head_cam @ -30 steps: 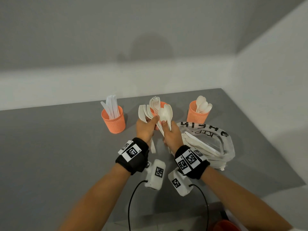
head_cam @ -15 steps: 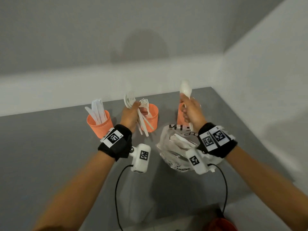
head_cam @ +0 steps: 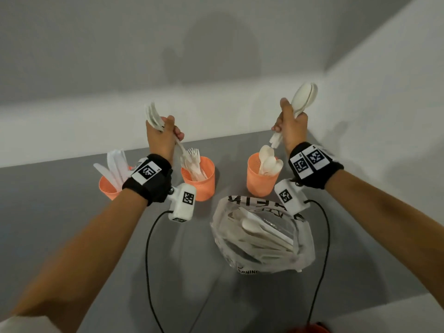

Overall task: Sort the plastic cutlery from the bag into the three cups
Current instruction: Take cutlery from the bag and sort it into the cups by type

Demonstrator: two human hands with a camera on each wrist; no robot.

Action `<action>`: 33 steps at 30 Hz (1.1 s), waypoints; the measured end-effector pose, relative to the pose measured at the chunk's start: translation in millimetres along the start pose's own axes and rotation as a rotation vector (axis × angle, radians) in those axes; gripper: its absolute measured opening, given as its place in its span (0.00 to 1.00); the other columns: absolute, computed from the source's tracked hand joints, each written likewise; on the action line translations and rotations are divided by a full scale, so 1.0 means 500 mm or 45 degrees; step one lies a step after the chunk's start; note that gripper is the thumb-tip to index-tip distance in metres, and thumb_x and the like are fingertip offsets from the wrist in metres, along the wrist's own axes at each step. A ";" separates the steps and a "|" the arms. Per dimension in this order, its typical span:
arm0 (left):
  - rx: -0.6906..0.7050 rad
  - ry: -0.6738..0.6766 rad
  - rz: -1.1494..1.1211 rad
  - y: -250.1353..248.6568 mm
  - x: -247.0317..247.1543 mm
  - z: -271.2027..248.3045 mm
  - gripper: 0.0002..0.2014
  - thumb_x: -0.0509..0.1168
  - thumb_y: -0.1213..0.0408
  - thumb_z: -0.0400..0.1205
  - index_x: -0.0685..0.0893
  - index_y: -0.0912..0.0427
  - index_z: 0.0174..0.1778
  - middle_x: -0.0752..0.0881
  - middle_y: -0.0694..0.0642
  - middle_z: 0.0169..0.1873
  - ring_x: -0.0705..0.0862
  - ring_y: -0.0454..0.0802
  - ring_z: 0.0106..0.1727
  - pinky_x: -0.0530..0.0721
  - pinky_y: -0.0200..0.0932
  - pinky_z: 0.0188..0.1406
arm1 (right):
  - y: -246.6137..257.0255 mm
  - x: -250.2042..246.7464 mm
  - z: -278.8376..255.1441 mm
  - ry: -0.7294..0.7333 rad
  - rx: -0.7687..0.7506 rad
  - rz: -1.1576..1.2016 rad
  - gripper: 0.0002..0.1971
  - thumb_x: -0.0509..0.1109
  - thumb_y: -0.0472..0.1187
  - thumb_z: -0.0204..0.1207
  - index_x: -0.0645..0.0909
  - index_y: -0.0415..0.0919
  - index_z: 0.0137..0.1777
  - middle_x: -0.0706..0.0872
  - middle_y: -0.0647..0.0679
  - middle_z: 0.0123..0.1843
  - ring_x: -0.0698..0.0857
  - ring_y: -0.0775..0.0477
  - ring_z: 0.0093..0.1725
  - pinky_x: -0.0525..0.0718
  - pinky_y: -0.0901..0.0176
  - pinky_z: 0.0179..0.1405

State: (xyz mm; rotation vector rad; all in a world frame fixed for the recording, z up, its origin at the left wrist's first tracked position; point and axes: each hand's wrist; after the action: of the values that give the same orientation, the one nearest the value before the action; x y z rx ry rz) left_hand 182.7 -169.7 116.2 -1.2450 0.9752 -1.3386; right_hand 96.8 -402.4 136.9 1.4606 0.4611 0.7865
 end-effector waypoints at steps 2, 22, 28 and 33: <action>0.005 -0.028 0.027 0.022 0.008 0.003 0.05 0.56 0.65 0.85 0.69 0.64 0.51 0.77 0.55 0.25 0.79 0.43 0.21 0.82 0.37 0.25 | -0.041 0.005 0.012 0.073 -0.035 -0.115 0.24 0.64 0.47 0.81 0.65 0.43 0.23 0.69 0.56 0.12 0.70 0.57 0.16 0.74 0.63 0.24; 0.011 -0.097 0.363 0.157 0.044 -0.030 0.17 0.50 0.57 0.87 0.70 0.64 0.67 0.82 0.53 0.50 0.78 0.44 0.51 0.75 0.30 0.47 | -0.203 -0.060 0.039 0.325 -0.186 -1.057 0.31 0.49 0.75 0.66 0.72 0.51 0.17 0.86 0.40 0.42 0.82 0.42 0.54 0.65 0.40 0.70; 0.095 -0.032 0.480 0.194 0.013 -0.030 0.10 0.55 0.58 0.85 0.73 0.61 0.54 0.79 0.55 0.46 0.79 0.47 0.45 0.76 0.23 0.39 | -0.188 -0.061 0.033 0.297 -0.173 -1.117 0.16 0.74 0.51 0.70 0.84 0.38 0.49 0.83 0.40 0.55 0.81 0.41 0.57 0.74 0.45 0.64; 0.141 0.035 0.607 0.198 -0.003 -0.042 0.05 0.63 0.65 0.81 0.73 0.59 0.49 0.80 0.51 0.39 0.80 0.49 0.42 0.80 0.39 0.43 | -0.171 -0.053 0.014 0.299 -0.245 -0.874 0.18 0.75 0.36 0.66 0.78 0.36 0.57 0.82 0.46 0.42 0.80 0.46 0.41 0.78 0.57 0.43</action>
State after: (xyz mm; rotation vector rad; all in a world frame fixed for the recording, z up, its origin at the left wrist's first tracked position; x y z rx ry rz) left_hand 176.7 -185.0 16.5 -0.8421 1.1166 -1.0192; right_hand 100.1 -420.1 48.8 0.9353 0.9730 0.4279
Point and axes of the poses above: each hand's wrist, its own z-axis towards the middle knuckle, its own x-axis out of the palm, y = z × x
